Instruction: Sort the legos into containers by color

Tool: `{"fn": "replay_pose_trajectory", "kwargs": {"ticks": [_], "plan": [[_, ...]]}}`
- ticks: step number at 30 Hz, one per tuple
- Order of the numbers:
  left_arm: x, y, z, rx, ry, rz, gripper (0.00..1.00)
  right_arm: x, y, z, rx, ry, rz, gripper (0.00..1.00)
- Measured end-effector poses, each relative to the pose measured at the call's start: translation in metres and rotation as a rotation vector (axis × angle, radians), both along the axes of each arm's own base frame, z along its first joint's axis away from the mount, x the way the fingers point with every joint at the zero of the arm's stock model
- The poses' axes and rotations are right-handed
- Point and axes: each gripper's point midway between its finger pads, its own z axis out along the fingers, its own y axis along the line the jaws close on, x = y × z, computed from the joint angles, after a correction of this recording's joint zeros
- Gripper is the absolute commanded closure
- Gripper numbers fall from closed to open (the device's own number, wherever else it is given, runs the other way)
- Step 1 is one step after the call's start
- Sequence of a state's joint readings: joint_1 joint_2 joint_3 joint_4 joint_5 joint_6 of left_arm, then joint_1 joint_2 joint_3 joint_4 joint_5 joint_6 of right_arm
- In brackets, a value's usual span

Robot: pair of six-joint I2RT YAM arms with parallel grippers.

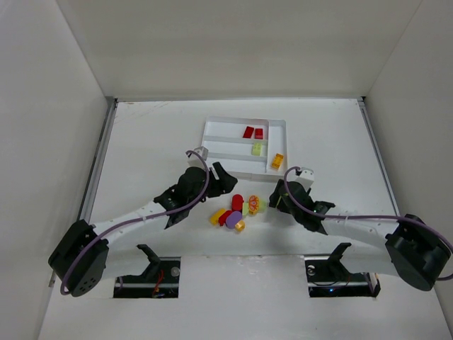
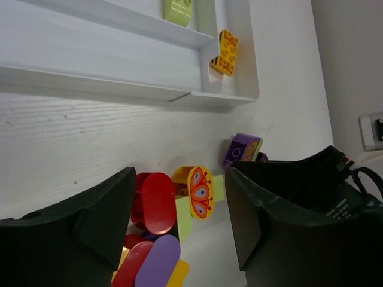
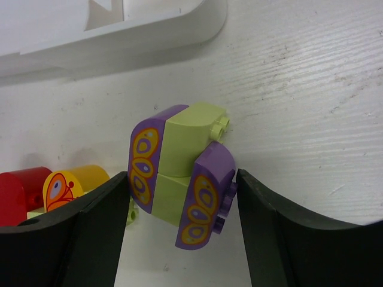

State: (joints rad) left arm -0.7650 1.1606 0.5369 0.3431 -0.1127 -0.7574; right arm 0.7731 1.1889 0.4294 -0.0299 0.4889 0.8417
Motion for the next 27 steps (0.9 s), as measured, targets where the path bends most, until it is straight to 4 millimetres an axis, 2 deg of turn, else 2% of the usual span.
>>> {"fn": "replay_pose_trajectory", "kwargs": {"ticks": [4, 8, 13, 17, 27], "plan": [[-0.009, -0.012, 0.005, -0.034, 0.027, -0.072, 0.30, 0.000, 0.001, 0.003, -0.003, -0.006, 0.015, 0.37], [-0.020, -0.025, 0.015, -0.082, 0.051, -0.155, 0.26, 0.000, 0.007, 0.017, 0.005, -0.027, 0.069, 0.37], [-0.031, -0.037, 0.019, -0.130, 0.077, -0.238, 0.23, -0.002, 0.035, 0.056, 0.078, -0.083, 0.201, 0.36], [-0.037, -0.043, 0.024, -0.160, 0.085, -0.279, 0.21, -0.008, 0.058, 0.075, 0.134, -0.101, 0.312, 0.36], [-0.041, -0.051, 0.027, -0.188, 0.086, -0.314, 0.21, -0.029, 0.086, 0.082, 0.217, -0.073, 0.479, 0.36]]}}
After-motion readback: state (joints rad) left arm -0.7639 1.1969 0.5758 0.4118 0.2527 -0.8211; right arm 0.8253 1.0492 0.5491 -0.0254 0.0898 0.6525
